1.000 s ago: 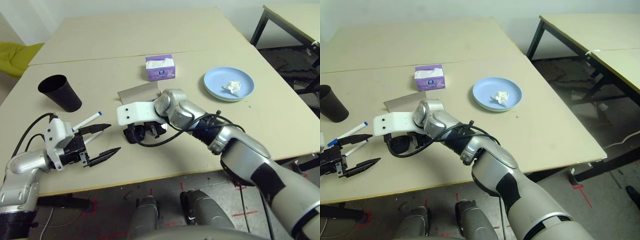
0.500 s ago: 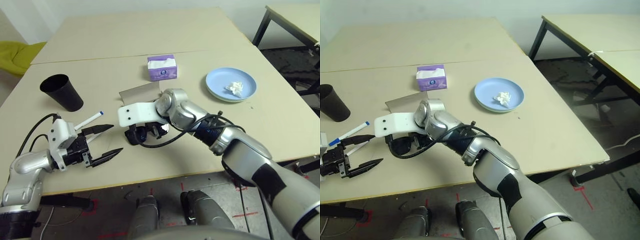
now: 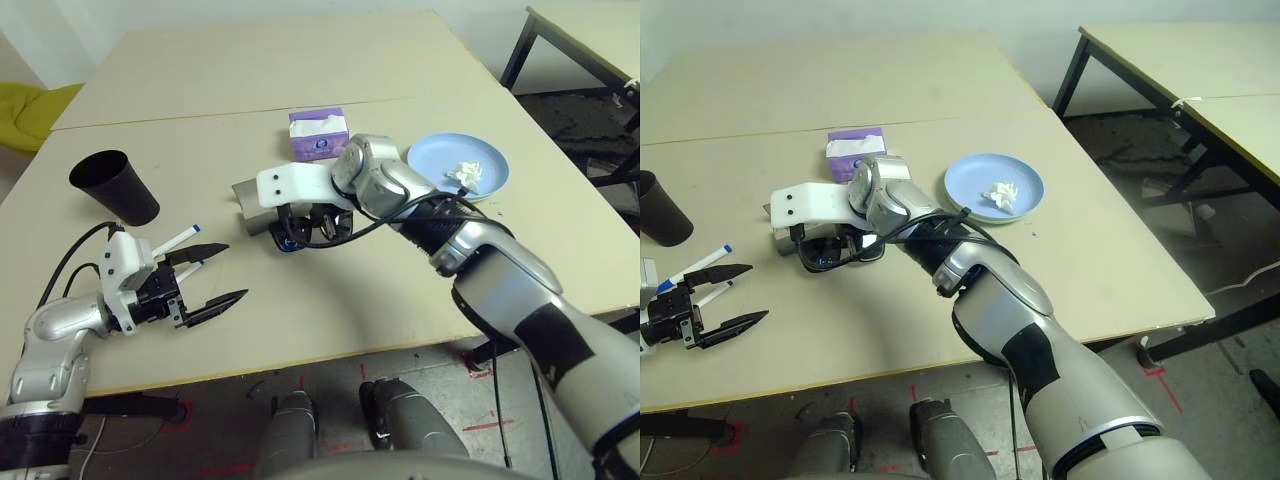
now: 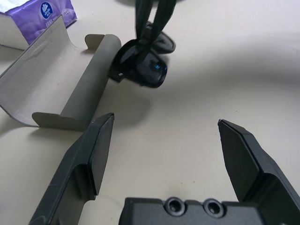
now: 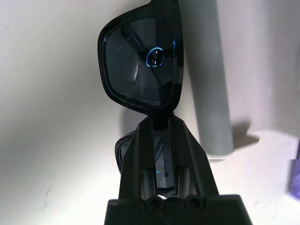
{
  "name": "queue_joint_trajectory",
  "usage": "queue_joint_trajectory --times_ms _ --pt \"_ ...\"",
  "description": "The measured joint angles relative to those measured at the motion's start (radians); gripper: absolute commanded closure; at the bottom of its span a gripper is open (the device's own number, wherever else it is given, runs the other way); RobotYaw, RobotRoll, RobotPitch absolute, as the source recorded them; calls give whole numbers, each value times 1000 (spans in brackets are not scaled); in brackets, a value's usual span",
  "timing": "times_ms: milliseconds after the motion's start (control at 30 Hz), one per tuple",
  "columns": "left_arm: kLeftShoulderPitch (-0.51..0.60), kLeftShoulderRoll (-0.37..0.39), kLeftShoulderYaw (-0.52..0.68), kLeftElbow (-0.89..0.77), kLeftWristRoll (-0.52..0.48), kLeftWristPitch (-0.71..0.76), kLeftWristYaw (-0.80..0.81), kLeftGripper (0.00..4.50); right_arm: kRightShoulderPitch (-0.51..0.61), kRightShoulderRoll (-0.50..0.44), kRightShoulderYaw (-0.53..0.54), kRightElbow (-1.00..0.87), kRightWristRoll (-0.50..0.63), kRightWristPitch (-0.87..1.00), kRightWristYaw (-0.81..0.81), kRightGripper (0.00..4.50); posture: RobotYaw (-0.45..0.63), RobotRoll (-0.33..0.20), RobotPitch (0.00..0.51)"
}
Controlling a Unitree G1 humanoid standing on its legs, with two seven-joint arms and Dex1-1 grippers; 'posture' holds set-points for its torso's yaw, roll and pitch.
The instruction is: Organize and tidy the items on the table.
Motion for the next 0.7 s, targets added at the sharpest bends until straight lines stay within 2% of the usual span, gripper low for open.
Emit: queue_joint_trajectory --times_ms 167,700 --pt "7 0 4 0 -6 26 25 0 -79 53 -63 116 4 -113 -138 4341 -89 0 151" --pt "140 -36 120 -98 -81 142 172 0 -99 120 -85 392 -17 -397 -379 4341 -32 0 150"
